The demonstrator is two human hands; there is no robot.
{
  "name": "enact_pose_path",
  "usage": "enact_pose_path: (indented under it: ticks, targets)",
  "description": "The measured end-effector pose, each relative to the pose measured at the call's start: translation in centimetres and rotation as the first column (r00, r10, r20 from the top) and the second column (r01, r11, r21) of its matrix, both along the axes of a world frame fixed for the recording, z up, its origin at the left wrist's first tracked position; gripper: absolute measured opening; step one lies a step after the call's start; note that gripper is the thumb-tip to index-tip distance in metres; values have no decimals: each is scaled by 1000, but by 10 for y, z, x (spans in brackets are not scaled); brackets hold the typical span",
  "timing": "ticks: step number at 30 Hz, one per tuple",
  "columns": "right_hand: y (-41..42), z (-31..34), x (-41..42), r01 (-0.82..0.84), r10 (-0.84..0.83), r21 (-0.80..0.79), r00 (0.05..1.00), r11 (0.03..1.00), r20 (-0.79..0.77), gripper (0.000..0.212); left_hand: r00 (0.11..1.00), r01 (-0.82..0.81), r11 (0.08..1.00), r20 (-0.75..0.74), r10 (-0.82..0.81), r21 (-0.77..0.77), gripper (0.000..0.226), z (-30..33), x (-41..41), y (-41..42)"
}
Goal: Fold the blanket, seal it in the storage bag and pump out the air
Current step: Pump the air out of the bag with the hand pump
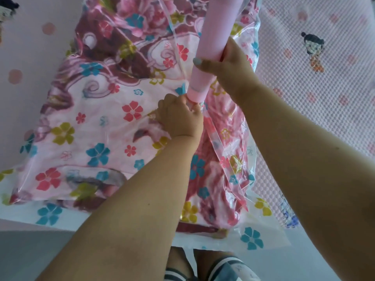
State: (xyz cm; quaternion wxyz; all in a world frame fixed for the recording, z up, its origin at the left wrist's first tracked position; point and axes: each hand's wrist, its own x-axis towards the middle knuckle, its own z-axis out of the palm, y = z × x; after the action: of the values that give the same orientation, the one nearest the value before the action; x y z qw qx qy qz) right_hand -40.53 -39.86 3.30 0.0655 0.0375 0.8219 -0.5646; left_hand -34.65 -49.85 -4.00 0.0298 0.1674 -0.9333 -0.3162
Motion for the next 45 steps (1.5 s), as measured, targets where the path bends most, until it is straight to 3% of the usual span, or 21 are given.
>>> enact_pose_path:
  ticks: [3,7,13,18,22,25,29,33,37,41,45]
  targets:
    - [1,4,-4,-84,83,33,996,996,16,51,993,-112,993,26,111,48,32,3,5,11]
    - [-1,-2,2,-23,23,82,1000,996,1,54,982,-175,979,84,167,108,34,9,4,16]
    - [11,-2,4,14,-15,118,1000,993,9,64,989,104,985,88,-117,141,40,10,-10,-16]
    - [16,-3,2,-33,34,-6,995,999,91,72,939,265,942,167,-300,205,39,3,-29,-30]
    - [4,-10,5,17,-24,115,998,993,60,74,985,97,984,127,-117,152,38,2,-22,-18]
    - [4,-18,11,63,-73,198,996,978,47,54,998,-24,990,61,16,140,42,4,-15,-7]
    - [2,-21,14,57,-67,117,995,992,78,56,1000,-24,990,12,22,142,40,6,-11,-6]
    - [3,-18,9,76,-80,39,991,996,110,60,997,71,978,15,-75,194,39,6,-11,-13]
    - [10,-17,3,-9,11,-17,989,1000,150,59,967,242,887,-21,-255,394,55,6,-18,-34]
    - [1,-15,1,14,-12,-25,997,1000,80,49,926,344,799,-37,-376,494,47,12,-28,-47]
    - [7,-12,-2,59,-32,-243,993,968,114,61,889,424,745,-79,-452,515,44,25,-37,-49]
